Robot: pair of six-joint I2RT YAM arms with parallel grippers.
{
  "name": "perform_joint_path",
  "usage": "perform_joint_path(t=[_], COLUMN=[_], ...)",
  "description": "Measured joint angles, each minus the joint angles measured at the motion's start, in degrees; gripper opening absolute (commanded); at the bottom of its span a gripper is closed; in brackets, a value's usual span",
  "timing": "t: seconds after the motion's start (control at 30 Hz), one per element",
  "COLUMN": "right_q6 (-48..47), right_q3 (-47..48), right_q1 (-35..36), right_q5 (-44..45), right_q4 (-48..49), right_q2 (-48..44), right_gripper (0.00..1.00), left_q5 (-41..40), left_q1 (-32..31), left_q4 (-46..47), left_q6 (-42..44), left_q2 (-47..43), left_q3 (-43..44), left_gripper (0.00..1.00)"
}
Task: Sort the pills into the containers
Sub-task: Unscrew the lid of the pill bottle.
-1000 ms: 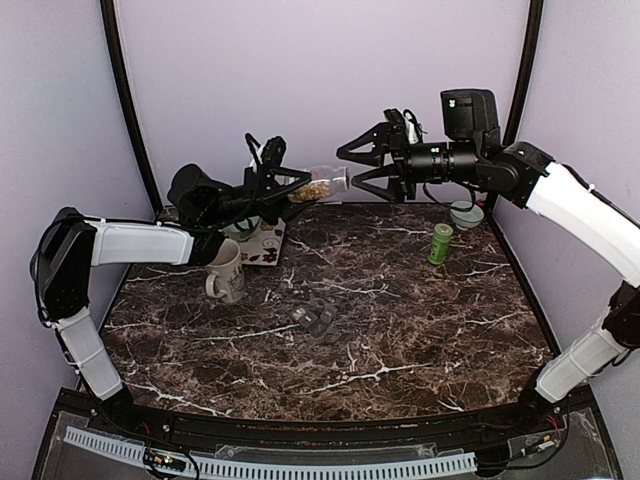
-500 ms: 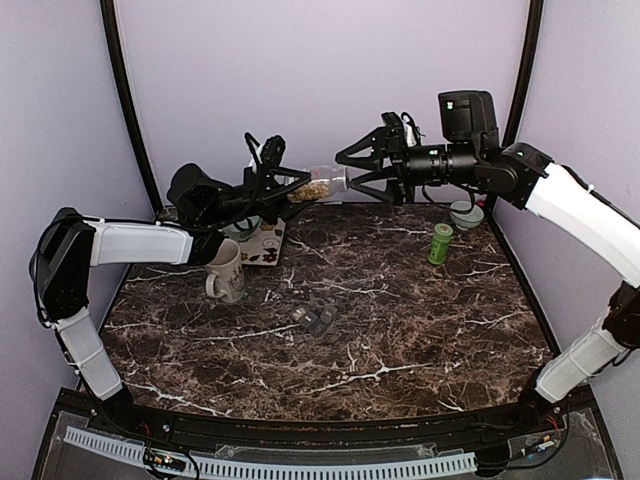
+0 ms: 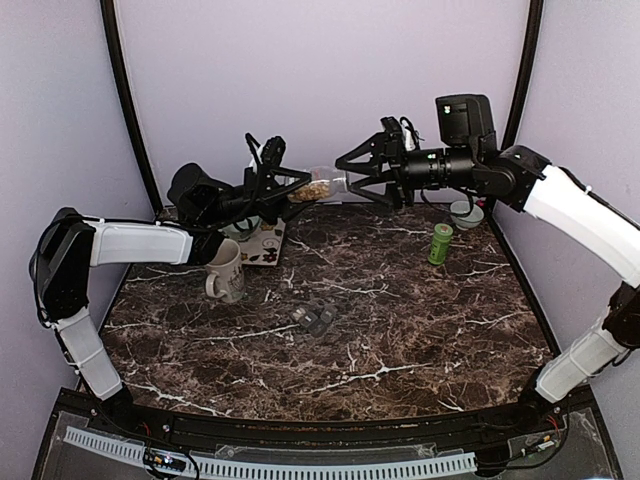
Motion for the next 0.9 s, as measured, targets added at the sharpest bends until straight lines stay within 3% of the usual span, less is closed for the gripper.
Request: perform_joint_path(t=[0.4, 0.9], right_q6=[0.0, 0.7], right_q3=[-0.2, -0.9], right_q1=[0.6, 0.8], right_q5=[0.2, -0.8], right_q4=[-0.3, 0.6], right_q2=[0.0, 1.2], right_gripper=[0.62, 0.34], left_q5=[-0.2, -0.1], left_q1=[0.0, 0.0], left_q4=[0.1, 0.5], left_q6=[-0.3, -0.7], left_q2=[0.0, 0.0], left_q3=[0.0, 0.0], left_gripper=[0.00, 0.00])
